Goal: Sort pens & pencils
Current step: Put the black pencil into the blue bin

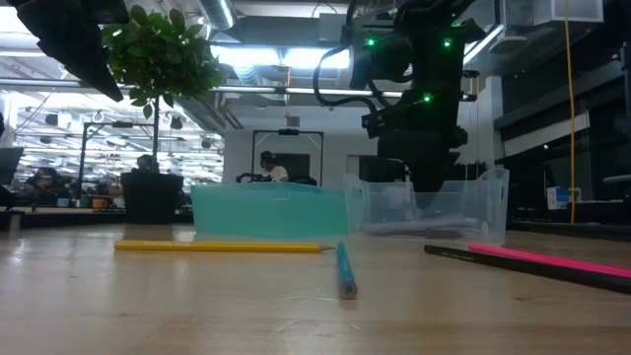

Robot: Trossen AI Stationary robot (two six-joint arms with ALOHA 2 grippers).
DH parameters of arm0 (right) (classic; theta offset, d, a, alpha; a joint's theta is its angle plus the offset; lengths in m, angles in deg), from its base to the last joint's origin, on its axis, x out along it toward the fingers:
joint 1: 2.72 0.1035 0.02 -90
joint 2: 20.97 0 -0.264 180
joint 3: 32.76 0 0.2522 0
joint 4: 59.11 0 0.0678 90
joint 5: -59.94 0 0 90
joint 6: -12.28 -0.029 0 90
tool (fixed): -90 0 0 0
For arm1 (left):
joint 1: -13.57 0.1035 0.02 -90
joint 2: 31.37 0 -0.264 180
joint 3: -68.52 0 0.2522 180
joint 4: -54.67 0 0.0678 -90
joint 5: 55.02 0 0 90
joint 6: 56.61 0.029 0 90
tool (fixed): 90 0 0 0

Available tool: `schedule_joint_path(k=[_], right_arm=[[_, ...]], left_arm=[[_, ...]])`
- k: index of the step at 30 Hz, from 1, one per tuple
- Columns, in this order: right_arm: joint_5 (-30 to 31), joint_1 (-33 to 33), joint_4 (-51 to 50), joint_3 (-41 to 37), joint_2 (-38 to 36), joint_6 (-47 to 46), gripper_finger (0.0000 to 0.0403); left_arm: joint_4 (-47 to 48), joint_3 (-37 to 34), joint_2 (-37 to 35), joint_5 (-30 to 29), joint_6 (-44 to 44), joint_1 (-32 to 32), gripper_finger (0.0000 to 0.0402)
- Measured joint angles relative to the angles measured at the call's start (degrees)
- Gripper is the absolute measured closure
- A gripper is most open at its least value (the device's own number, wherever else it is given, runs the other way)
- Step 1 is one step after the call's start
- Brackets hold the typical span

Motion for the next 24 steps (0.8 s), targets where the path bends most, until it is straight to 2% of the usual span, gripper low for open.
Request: schedule_joint_path(k=[8,12,17,24], right_arm=[[-0.59,-0.02,-0.07,0.0,0.0,-4.21,0.0336],[-3.43,-0.07,-0.09,0.0,0.0,-4.55,0.0336],[-3.58,-0.3,-0.62,0.23,0.0,-4.5,0.0336],[1.39,-0.78,-8.75,7.94,-0.05,-4.07,0.0336]], left_arm=[[0.02,0.0,-0.02,0.0,0.0,0.0,0.0286],[0.02,0.0,0.0,-0.01,0.0,0.02,0.0286],[0.02,0.01,0.0,-0.01,0.0,0.02,0.0286],[0.02,0.0,0.0,0.0,0.0,0.02,0.0286]])
